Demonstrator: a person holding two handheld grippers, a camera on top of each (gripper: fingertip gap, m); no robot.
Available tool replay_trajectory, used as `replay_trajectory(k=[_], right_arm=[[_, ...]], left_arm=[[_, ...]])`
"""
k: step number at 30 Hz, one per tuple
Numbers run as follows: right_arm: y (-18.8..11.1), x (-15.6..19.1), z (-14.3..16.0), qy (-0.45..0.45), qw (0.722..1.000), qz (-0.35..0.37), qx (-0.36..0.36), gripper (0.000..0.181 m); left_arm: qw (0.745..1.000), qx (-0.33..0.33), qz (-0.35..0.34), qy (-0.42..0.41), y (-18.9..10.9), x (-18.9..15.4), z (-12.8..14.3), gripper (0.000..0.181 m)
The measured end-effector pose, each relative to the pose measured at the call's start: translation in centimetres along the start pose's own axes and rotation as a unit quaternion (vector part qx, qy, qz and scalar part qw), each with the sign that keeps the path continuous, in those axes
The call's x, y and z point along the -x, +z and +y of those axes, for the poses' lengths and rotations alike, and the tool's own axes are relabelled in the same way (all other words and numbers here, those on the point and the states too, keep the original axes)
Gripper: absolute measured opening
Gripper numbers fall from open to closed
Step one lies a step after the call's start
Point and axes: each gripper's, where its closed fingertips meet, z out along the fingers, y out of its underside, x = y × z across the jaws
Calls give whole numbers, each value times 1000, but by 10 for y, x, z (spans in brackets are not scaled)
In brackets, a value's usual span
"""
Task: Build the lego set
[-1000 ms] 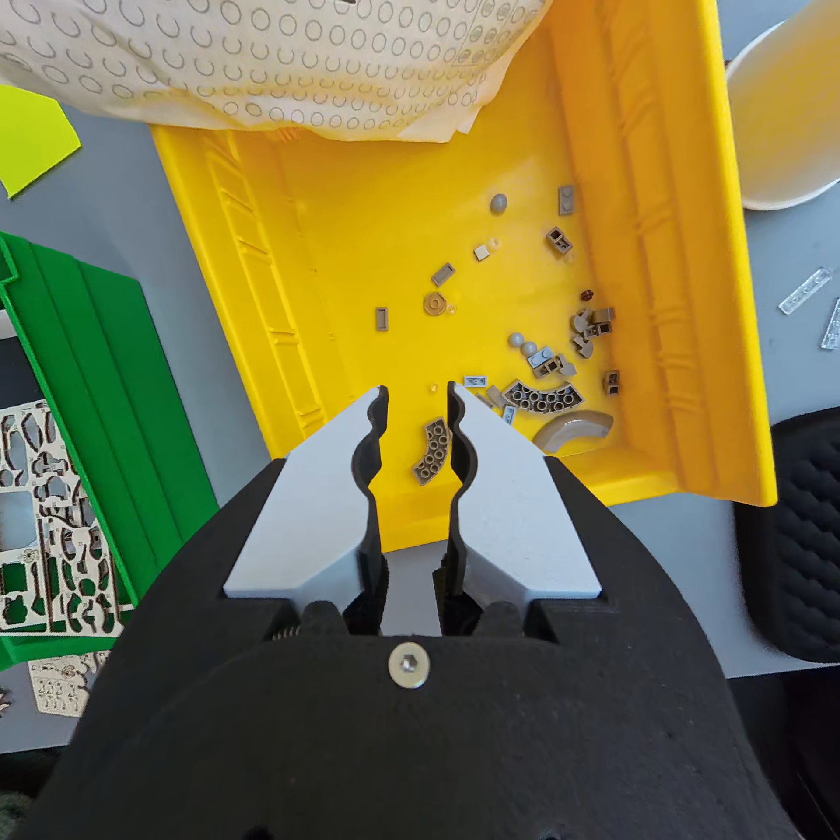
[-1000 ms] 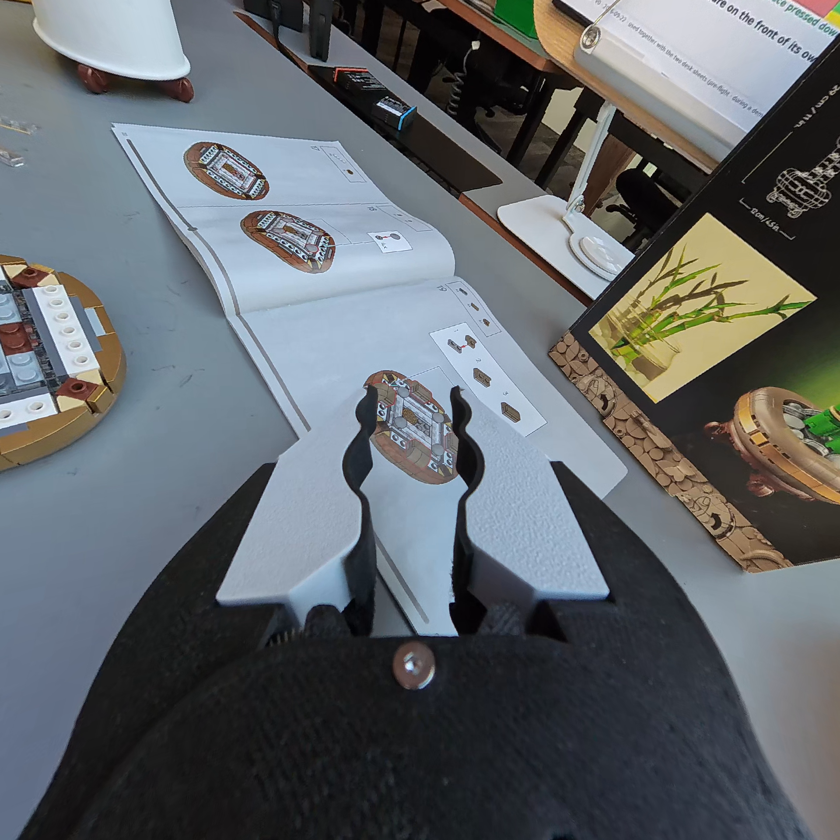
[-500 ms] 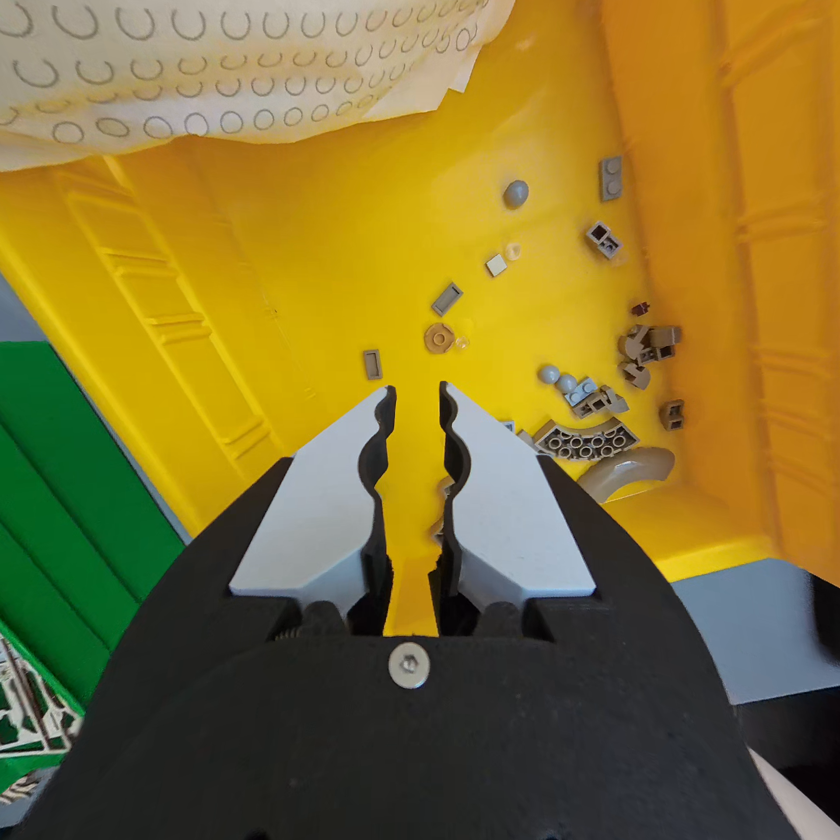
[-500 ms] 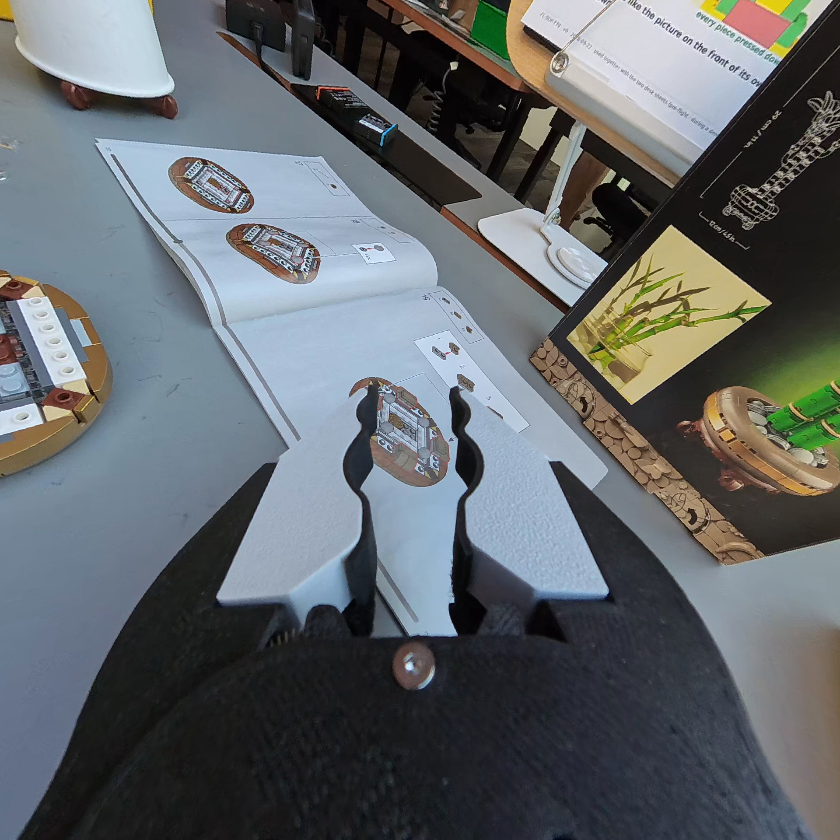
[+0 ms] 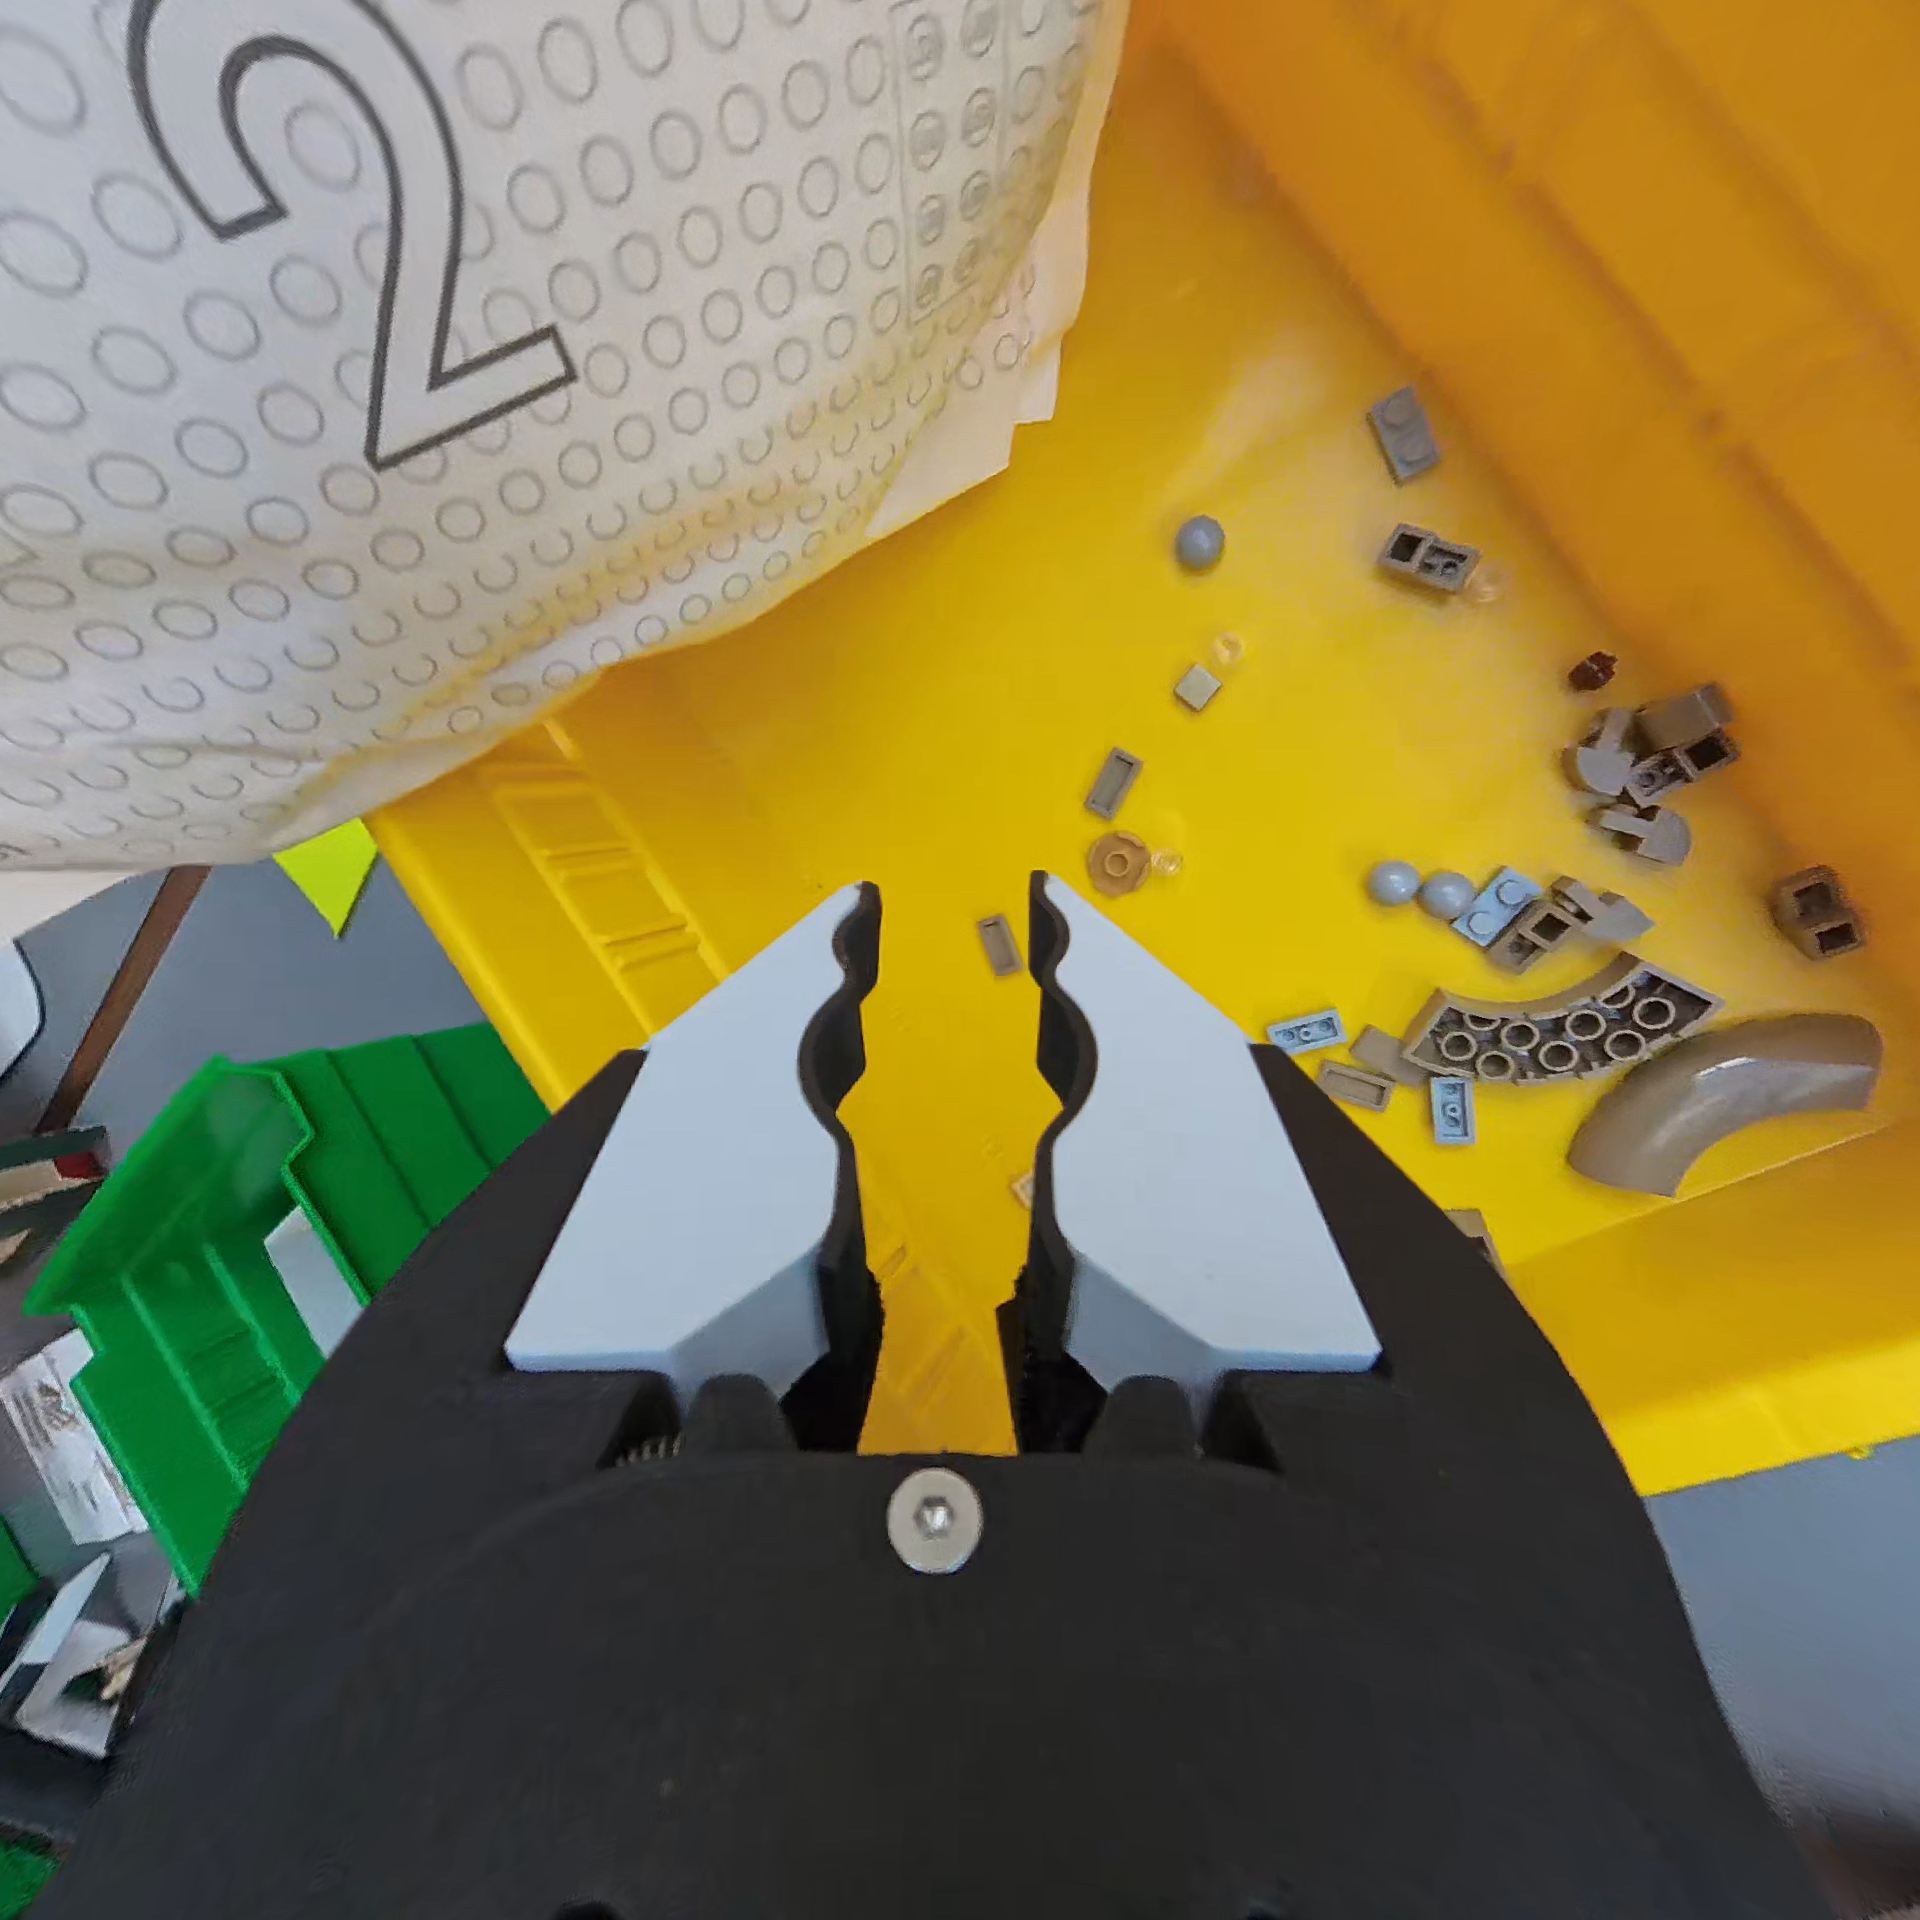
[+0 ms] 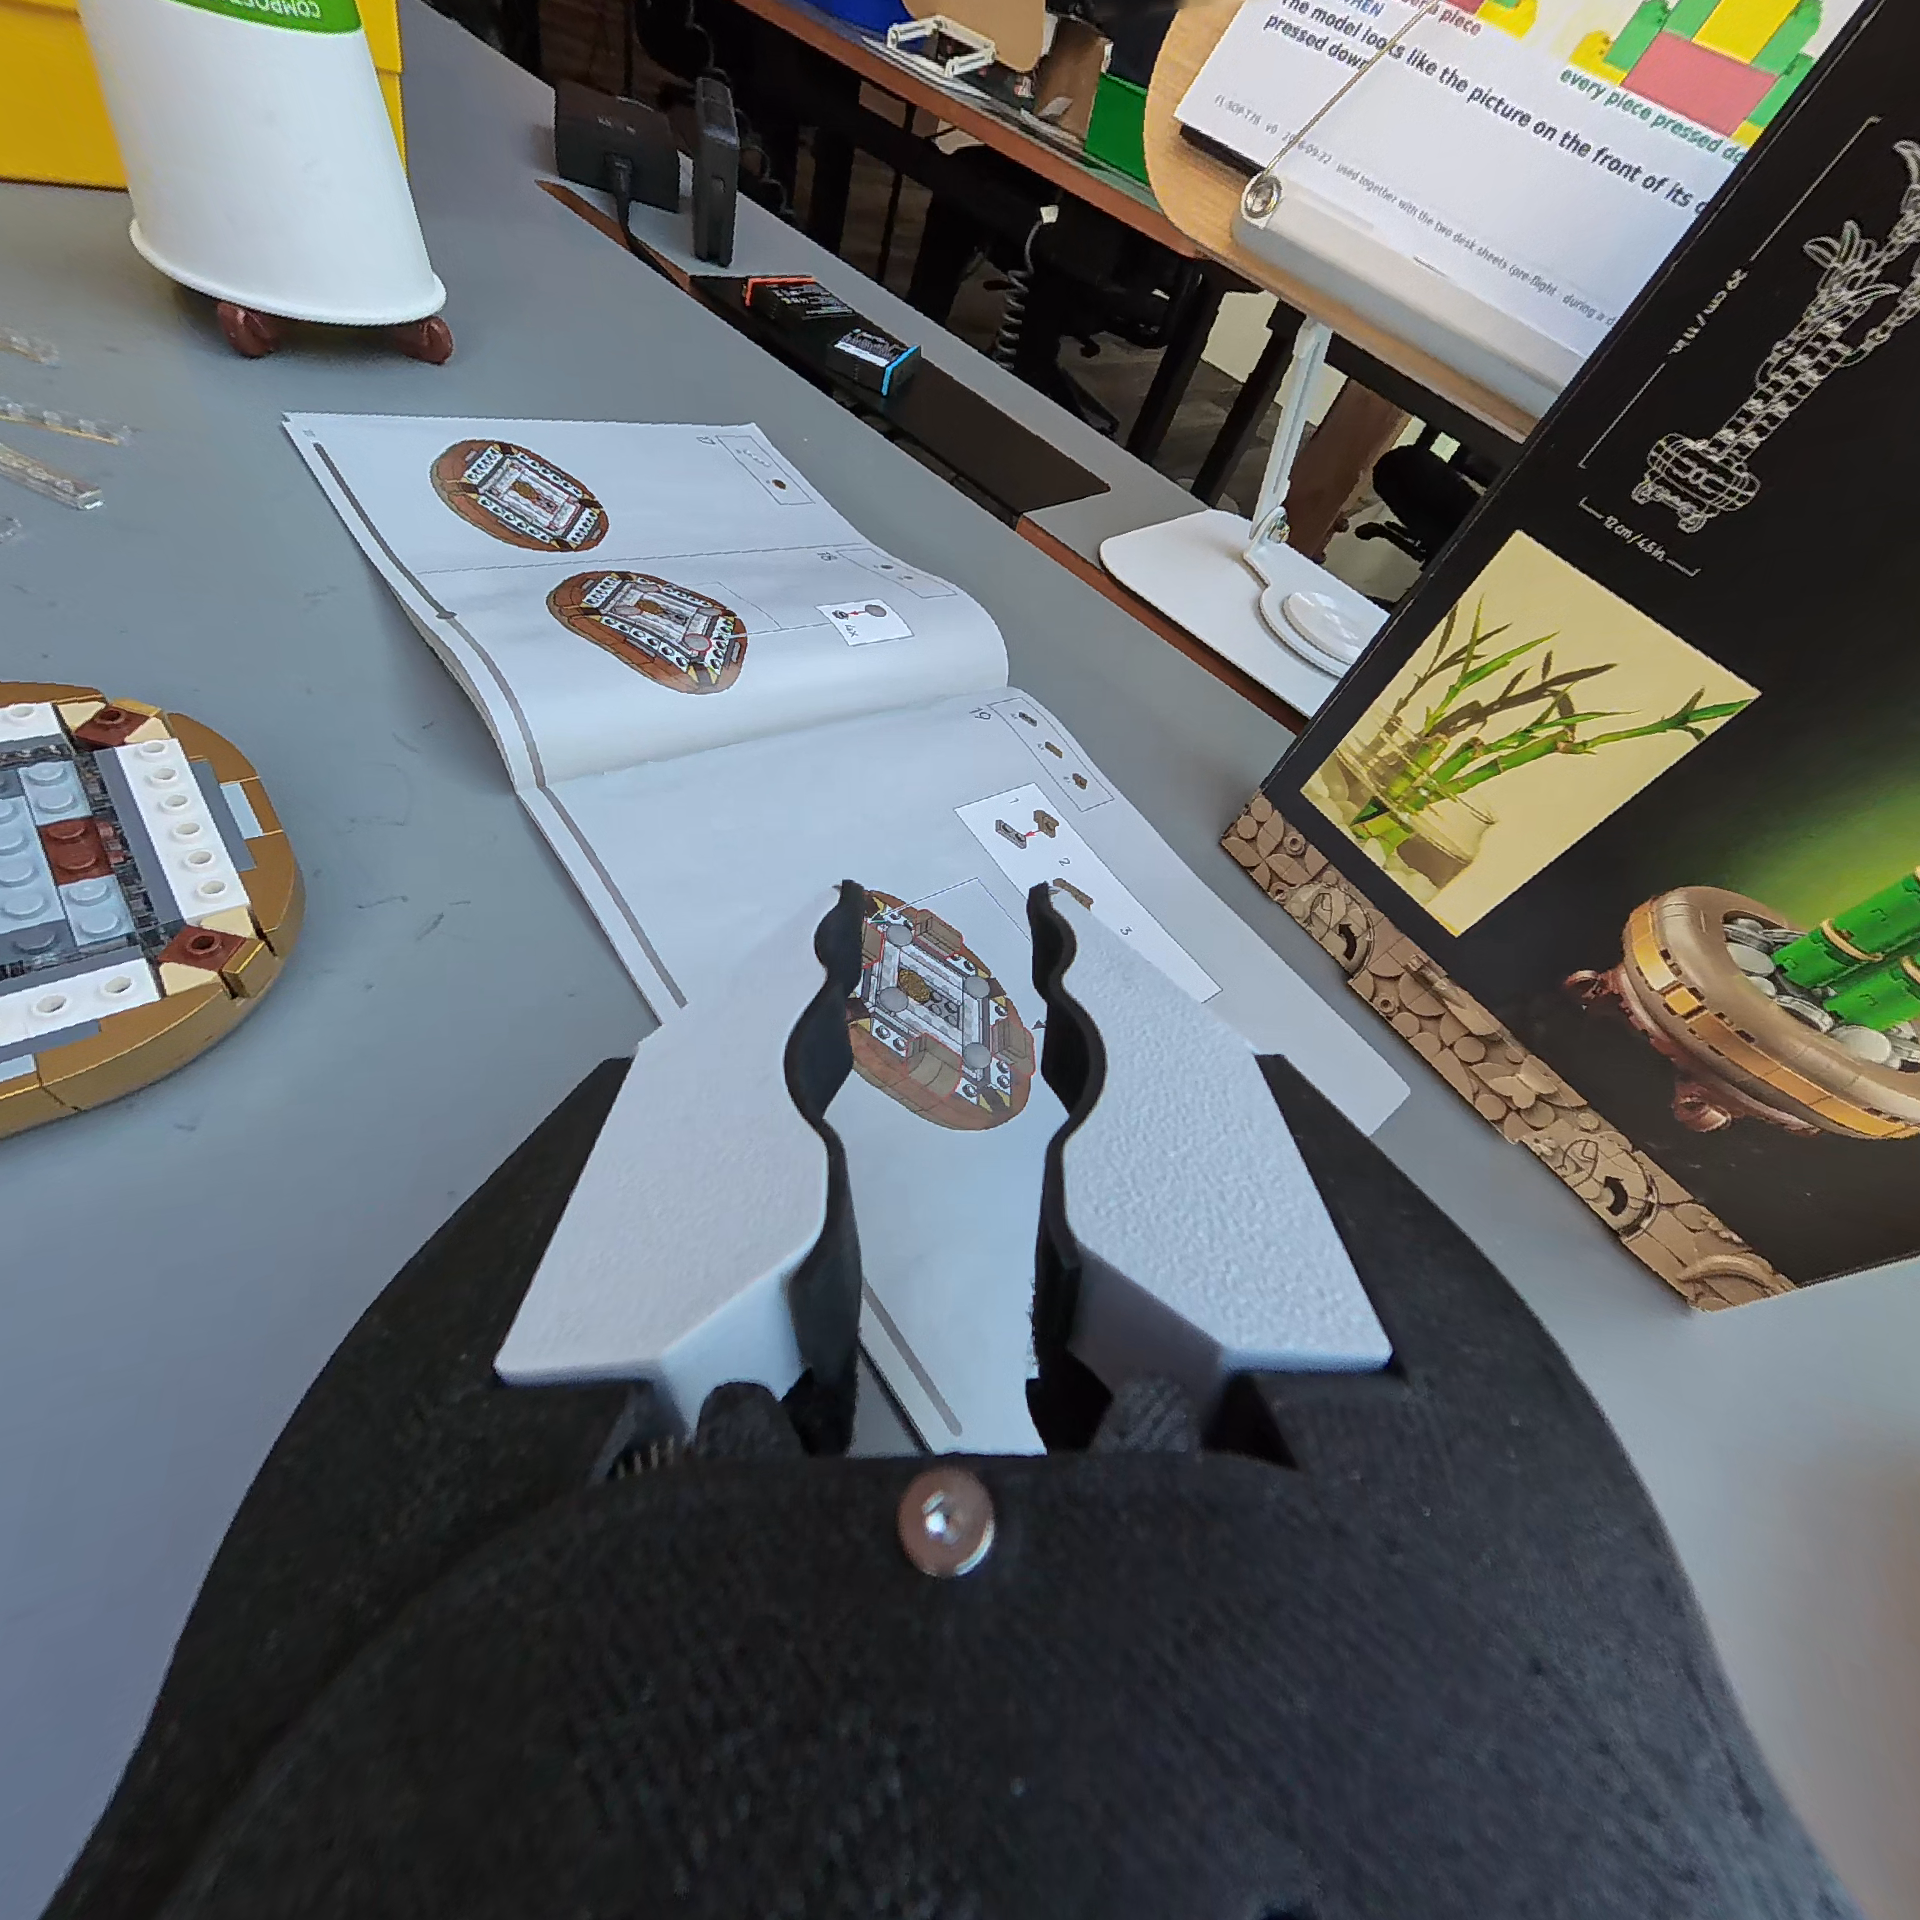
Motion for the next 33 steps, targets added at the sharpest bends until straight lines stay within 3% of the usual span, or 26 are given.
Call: replay_trajectory(k=[1,6,8,12,22,33], right_arm=[[0,0,0,1,1000,0,0,31],[0,0,-1,5,1000,-4,-2,31],[0,0,0,5,1000,-4,-2,31],[0,-1,-2,8,1000,-4,-5,31],[2,1,2,4,1000,-6,5,31],[2,2,2,-1,1000,-9,5,31]], left_arm=[[1000,-2,12,6,1,-5,-2,30],[998,3,24,50,10,-12,2,32],[997,10,13,71,14,-11,7,22],[995,39,22,87,23,-18,15,22],[990,68,97,72,36,-35,28,28],[989,51,131,47,45,-39,18,28]])
